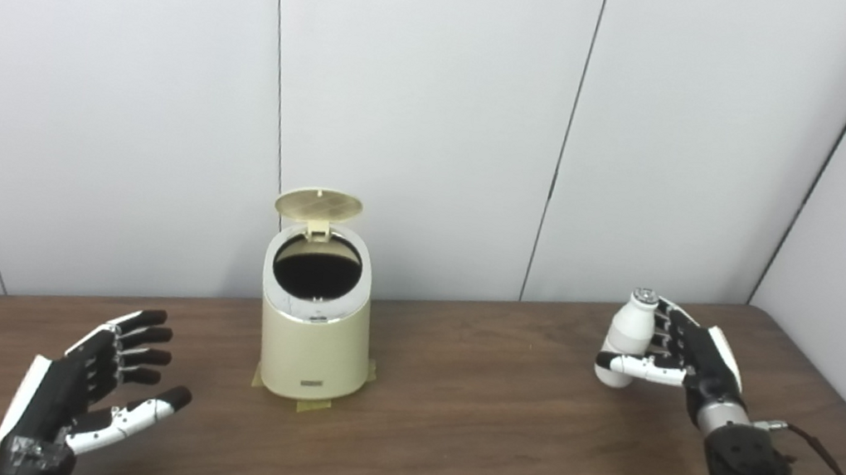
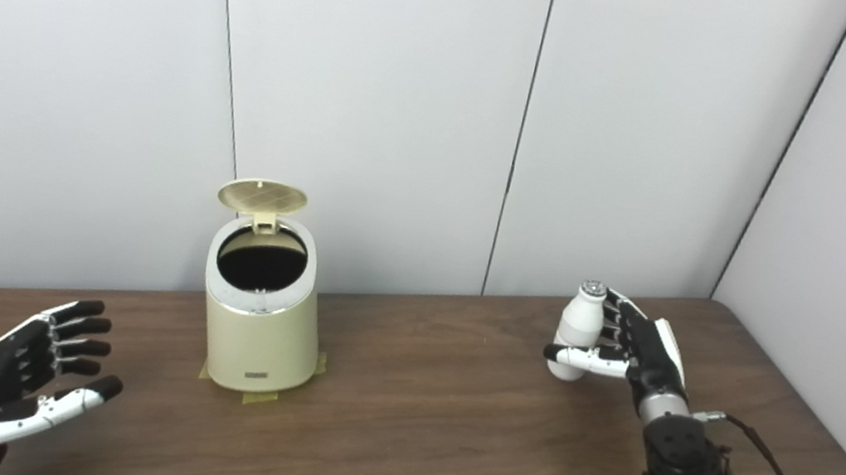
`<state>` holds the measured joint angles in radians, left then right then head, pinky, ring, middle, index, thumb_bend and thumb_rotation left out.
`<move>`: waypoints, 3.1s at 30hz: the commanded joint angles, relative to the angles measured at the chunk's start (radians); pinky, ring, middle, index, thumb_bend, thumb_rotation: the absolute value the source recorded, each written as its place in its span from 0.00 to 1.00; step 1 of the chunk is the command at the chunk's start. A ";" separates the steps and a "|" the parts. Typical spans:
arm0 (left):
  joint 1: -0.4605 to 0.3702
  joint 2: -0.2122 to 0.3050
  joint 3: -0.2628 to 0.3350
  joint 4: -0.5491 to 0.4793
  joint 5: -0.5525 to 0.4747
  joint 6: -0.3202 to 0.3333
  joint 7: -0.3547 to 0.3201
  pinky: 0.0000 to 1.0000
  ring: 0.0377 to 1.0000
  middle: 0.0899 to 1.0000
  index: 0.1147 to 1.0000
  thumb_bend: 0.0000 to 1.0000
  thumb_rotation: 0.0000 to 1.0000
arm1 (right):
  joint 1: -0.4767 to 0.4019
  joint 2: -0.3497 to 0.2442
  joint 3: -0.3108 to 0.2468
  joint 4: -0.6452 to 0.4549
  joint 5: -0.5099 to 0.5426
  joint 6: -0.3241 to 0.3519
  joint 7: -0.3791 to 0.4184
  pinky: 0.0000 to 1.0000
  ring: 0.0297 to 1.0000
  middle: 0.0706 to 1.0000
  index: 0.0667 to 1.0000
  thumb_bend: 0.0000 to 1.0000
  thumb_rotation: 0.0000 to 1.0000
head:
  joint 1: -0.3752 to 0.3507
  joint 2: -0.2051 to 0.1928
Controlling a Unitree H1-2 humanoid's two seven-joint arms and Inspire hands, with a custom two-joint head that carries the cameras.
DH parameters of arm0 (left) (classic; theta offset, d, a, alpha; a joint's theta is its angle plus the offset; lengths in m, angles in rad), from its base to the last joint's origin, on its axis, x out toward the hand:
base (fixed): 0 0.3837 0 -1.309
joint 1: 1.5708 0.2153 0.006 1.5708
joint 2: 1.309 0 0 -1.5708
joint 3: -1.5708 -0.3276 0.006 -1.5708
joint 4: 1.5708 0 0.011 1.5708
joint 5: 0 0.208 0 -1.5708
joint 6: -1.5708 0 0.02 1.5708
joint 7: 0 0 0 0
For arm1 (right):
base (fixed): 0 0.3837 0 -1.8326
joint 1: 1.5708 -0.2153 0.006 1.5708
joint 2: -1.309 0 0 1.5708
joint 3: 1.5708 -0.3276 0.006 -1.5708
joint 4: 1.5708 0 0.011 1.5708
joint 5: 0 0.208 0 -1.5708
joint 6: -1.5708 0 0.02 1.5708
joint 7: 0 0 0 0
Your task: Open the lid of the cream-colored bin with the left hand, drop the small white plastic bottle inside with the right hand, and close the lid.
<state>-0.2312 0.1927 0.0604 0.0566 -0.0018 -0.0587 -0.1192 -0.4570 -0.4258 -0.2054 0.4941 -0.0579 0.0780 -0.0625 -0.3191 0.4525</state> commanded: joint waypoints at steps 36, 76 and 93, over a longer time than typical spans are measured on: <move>-0.039 -0.014 -0.026 -0.014 0.026 -0.034 0.018 0.63 0.68 0.73 0.77 0.79 0.15 | -0.172 0.129 0.242 -0.418 -0.216 -0.112 0.006 0.31 0.36 0.44 0.51 0.51 0.00 | 0.146 -0.011; -0.044 -0.104 -0.079 -0.020 0.071 -0.032 0.053 0.62 0.71 0.75 0.78 0.80 0.15 | -0.396 0.364 0.365 -0.071 -0.268 -0.188 -0.008 0.31 0.37 0.44 0.50 0.51 0.00 | 0.339 -0.020; -0.037 -0.114 -0.080 -0.035 0.060 -0.018 0.045 0.60 0.71 0.75 0.78 0.79 0.12 | -0.466 0.355 0.363 0.027 -0.291 -0.256 -0.039 0.31 0.35 0.44 0.52 0.51 0.00 | 0.347 -0.006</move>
<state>-0.2312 0.0817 -0.0205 0.0572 0.0662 -0.0585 -0.0798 -0.8511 -0.0572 0.1670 0.5347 -0.3464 -0.1303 -0.0778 0.0276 0.4464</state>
